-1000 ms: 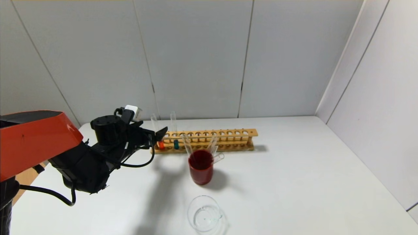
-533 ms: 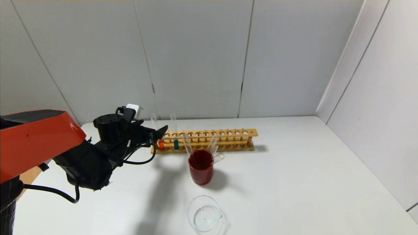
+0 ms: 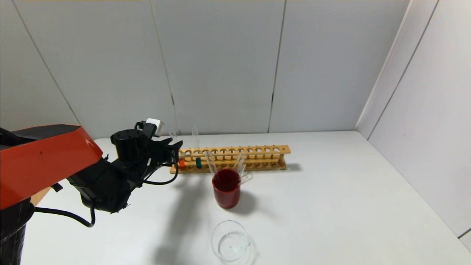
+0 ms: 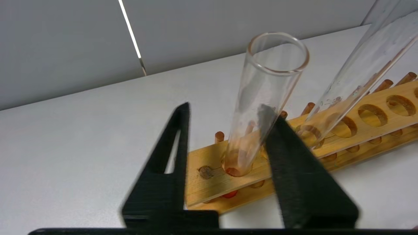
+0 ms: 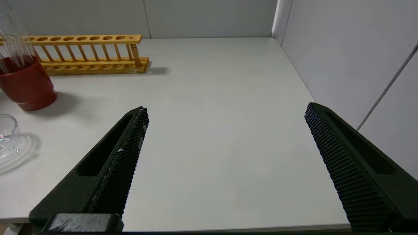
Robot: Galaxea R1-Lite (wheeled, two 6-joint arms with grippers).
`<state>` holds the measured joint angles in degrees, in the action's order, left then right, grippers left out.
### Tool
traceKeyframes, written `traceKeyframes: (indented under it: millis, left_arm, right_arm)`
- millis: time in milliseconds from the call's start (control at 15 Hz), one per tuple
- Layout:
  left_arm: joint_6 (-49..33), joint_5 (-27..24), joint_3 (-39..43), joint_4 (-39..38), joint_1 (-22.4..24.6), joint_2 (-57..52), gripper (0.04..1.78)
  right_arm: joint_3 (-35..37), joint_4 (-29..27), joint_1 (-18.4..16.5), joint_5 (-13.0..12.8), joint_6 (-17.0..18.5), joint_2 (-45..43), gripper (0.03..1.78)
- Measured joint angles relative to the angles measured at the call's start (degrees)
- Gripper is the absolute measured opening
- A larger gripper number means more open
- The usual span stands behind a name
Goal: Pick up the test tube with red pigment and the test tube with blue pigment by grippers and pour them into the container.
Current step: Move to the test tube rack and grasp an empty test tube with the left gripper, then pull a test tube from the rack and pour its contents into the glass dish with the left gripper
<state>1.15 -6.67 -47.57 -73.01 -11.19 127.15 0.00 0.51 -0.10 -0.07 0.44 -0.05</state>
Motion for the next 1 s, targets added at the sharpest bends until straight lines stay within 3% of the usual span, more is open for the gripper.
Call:
traceKeyframes:
  millis: [133, 200, 600, 1000]
  left_arm:
    - [0.0, 0.0, -0.1, 0.1, -0.3, 0.2, 0.38]
    - [0.0, 0.0, -0.1, 0.2, -0.3, 0.2, 0.32]
    - [0.0, 0.9, -1.0, 2.0, -0.3, -1.7, 0.31]
    - [0.3, 3.4, -4.7, 15.0, -0.2, -13.2, 0.31]
  right_arm:
    - [0.0, 0.0, 0.0, 0.0, 0.0, 0.0, 1.74]
    - [0.0, 0.0, 0.0, 0.0, 0.0, 0.0, 1.74]
    - [0.0, 0.0, 0.0, 0.0, 0.0, 0.0, 1.74]
    - [0.0, 0.0, 0.0, 0.0, 0.0, 0.0, 1.74]
